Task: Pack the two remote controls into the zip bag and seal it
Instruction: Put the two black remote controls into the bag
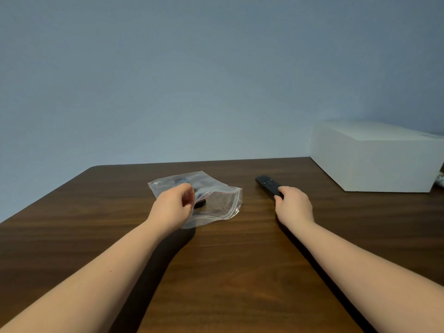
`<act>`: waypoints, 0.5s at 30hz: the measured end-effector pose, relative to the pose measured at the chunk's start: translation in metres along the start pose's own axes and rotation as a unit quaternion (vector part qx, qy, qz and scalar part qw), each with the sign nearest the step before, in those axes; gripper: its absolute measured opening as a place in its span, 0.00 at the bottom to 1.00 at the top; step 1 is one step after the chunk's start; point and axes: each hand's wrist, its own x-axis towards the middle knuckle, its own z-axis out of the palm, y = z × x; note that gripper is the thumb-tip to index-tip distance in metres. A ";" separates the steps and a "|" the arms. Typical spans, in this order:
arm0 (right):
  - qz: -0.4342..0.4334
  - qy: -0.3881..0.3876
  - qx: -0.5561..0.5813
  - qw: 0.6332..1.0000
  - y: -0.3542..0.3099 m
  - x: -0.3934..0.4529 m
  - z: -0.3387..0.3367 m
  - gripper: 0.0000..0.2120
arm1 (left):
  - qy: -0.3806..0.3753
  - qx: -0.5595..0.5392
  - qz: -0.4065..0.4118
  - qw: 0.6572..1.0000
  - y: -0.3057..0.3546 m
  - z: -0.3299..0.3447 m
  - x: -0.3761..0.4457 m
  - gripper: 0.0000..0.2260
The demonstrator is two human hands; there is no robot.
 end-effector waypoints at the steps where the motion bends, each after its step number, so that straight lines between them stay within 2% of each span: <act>1: -0.015 0.006 0.039 0.999 -0.004 -0.003 -0.003 0.17 | 0.006 -0.001 -0.001 1.000 0.000 0.000 0.000 0.05; 7: -0.130 -0.005 0.201 0.971 -0.043 -0.036 -0.043 0.15 | 0.062 -0.024 -0.034 0.997 0.008 0.004 0.002 0.02; 10: -0.173 -0.017 0.220 0.960 -0.057 -0.050 -0.064 0.13 | 0.084 -0.043 -0.059 0.994 0.011 0.006 0.004 0.02; 15: -0.198 -0.010 0.229 0.953 -0.059 -0.063 -0.081 0.08 | 0.109 -0.057 -0.079 0.989 0.015 0.004 0.002 0.02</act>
